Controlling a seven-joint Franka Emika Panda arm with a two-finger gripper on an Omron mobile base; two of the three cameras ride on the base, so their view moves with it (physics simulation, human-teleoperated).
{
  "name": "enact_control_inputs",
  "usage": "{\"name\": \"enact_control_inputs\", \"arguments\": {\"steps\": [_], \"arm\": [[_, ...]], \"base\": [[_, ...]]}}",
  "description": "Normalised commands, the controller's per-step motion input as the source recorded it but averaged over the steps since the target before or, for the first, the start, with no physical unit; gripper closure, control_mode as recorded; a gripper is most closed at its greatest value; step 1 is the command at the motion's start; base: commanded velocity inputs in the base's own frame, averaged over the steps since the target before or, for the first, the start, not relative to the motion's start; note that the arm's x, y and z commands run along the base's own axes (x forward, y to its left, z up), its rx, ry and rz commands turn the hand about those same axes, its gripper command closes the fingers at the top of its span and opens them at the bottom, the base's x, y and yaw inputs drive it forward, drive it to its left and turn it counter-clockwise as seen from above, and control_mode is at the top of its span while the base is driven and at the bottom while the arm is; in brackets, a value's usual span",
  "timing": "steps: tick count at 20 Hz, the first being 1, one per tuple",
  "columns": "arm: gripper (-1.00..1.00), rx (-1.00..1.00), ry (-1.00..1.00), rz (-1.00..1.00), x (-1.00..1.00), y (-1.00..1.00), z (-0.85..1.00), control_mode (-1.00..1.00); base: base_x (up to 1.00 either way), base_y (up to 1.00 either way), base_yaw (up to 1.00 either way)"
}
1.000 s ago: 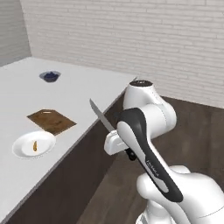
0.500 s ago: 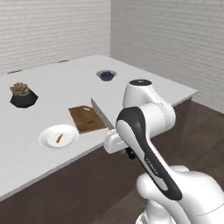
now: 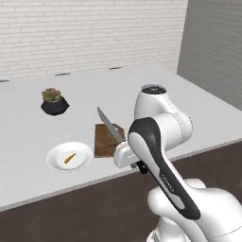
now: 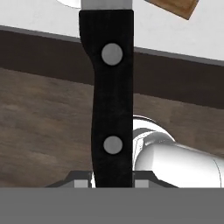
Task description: Pick up the knife from the drawer and place it on the cutting board. Then place the meat from the plate to the cutting board.
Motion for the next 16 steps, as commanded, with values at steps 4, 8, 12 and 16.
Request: {"name": "enact_control_inputs", "arguments": {"steps": [4, 8, 12, 16], "arm": [[1.0, 0.0, 0.0, 0.0, 0.0, 0.0, 0.0, 1.0], [1.0, 0.0, 0.0, 0.0, 0.0, 0.0, 0.0, 1.0], [1.0, 0.02, 0.0, 0.0, -0.07, -0.05, 0.0, -1.0], [1.0, 0.06, 0.0, 0.0, 0.44, -0.52, 0.0, -1.0]], "base": [[0.83, -0.13, 0.32], [0.19, -0.16, 0.18], [-0.17, -0.19, 0.02], [0.0, 0.0, 0.0]]}}
